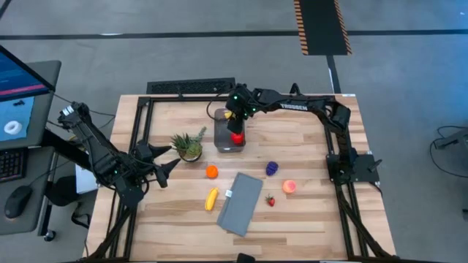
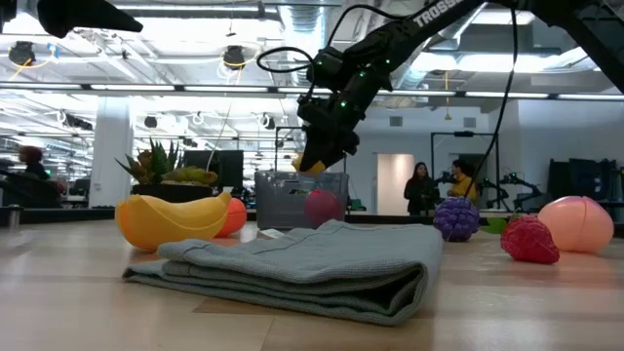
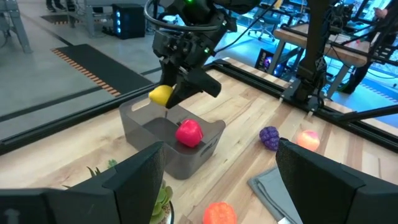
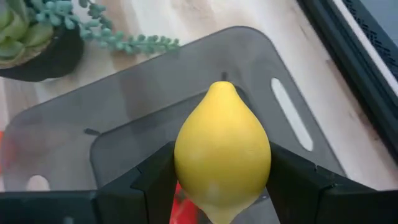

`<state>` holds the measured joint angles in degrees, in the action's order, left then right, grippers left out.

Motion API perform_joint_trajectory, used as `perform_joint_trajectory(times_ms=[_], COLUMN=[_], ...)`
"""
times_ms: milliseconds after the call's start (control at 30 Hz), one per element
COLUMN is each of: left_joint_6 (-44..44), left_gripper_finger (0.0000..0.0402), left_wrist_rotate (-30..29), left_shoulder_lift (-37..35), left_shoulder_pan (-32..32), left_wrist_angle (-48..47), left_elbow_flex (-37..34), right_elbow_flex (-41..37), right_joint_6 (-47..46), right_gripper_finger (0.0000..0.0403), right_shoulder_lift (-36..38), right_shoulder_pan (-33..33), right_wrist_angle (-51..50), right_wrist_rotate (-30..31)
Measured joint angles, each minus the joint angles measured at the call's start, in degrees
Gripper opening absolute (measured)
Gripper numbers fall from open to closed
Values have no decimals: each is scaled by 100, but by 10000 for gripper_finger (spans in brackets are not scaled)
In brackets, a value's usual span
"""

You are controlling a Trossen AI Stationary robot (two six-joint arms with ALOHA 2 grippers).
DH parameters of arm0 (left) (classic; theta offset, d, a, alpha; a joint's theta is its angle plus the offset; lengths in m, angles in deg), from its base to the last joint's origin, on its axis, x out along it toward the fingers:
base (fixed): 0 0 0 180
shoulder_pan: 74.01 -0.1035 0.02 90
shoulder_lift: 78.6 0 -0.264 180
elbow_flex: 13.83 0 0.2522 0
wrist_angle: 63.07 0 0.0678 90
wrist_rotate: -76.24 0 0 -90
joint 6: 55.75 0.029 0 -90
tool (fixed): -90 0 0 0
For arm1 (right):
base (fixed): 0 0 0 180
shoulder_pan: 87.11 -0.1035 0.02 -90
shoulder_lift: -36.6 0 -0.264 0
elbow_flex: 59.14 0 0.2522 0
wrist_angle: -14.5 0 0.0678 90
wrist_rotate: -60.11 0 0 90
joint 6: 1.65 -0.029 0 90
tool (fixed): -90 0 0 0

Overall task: Pick and placing Produce into tupperware
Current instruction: Put the yellow lemon into the black bin

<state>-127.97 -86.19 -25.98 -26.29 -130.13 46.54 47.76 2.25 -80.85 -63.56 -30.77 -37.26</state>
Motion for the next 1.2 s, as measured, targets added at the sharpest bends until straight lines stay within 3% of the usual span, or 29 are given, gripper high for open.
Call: perform_joint_trajectory(times_ms=[333, 1200], left_joint_6=[1, 45], left_gripper_finger=[295, 295], left_wrist_rotate=[138, 167], left_shoulder_lift=[0, -2], left_shoulder_pan=[0, 0], left_wrist_angle=[13, 2], left_elbow_flex=[0, 2], right_elbow_flex=[2, 0], right_joint_6=[-261, -444], right_gripper_finger=[235, 246], right_shoulder_lift=[-402, -378], right_shoulder_pan=[-81, -12], right_wrist_angle=[-6, 116], right_wrist_rotate=[-90, -294])
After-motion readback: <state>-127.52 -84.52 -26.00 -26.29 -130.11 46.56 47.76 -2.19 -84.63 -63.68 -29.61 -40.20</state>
